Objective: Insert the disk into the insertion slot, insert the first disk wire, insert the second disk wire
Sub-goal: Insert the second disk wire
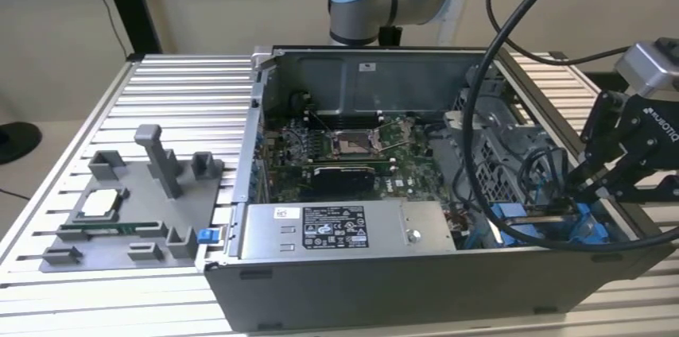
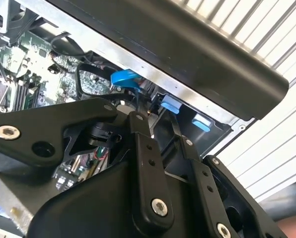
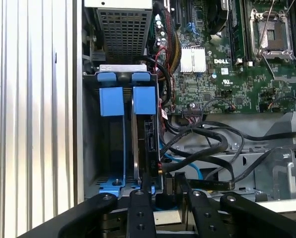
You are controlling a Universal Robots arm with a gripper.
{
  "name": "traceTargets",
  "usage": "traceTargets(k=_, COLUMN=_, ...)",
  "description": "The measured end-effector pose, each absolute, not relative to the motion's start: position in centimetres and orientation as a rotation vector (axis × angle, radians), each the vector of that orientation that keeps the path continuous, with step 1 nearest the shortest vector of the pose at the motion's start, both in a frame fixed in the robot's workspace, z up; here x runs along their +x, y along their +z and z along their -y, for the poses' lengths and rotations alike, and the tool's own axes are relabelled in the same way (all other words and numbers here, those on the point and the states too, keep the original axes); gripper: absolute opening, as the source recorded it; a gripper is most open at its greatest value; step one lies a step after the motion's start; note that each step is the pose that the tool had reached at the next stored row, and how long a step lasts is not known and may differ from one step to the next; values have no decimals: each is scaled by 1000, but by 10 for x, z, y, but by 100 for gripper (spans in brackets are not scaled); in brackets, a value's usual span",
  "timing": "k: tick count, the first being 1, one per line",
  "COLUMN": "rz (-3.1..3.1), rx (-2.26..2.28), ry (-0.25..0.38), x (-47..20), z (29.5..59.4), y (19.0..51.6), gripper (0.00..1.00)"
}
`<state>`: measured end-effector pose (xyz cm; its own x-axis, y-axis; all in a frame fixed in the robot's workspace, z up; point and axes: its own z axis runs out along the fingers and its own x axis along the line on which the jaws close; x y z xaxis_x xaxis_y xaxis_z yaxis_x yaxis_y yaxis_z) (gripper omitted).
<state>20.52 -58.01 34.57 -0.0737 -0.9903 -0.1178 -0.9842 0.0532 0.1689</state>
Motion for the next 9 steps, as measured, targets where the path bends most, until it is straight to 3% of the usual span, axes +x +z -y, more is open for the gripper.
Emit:
traceTargets(k=4, rz=2259, rx=2119, ry=-323, x=205, z=580, y=346, gripper=100)
traceTargets(k=9, rz=2272, rx=2137, ry=-372, x=205, z=580, y=345, gripper=100)
